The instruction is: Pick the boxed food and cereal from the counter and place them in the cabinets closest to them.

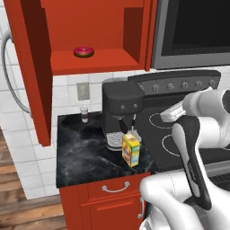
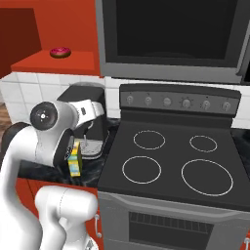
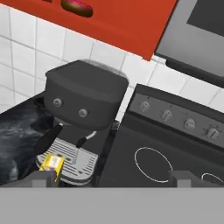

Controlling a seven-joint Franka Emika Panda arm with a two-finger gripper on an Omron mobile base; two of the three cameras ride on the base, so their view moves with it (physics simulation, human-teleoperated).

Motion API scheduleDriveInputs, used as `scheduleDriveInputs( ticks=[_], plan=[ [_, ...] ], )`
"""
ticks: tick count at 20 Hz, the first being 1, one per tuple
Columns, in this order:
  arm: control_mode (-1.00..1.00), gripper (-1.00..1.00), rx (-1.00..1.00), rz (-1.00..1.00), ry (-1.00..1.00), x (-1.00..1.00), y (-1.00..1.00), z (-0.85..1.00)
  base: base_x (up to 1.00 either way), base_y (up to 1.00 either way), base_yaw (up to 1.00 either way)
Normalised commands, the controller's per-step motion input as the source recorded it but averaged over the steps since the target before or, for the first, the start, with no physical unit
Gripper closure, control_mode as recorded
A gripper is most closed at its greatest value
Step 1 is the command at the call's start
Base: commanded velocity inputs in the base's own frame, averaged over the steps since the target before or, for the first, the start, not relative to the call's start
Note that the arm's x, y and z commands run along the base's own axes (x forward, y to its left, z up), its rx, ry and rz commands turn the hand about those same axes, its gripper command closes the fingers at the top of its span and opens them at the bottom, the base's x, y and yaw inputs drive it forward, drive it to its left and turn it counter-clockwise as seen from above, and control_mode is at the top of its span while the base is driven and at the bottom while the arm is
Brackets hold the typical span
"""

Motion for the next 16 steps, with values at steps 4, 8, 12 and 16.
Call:
scheduleDriveInputs(
  ticks=[4, 8, 12, 16],
  plan=[
    [-1.00, -1.00, -0.14, 0.00, 0.23, 0.22, 0.38, -0.10, 0.00, 0.00, 0.00],
    [-1.00, -1.00, -0.17, 0.00, 0.19, 0.10, 0.34, -0.16, 0.00, 0.00, 0.00],
    [-1.00, -1.00, -0.10, 0.00, 0.18, 0.00, 0.19, -0.20, 0.00, 0.00, 0.00],
    [-1.00, -1.00, -0.04, 0.00, 0.14, 0.00, 0.12, -0.23, 0.00, 0.00, 0.00]
  ],
)
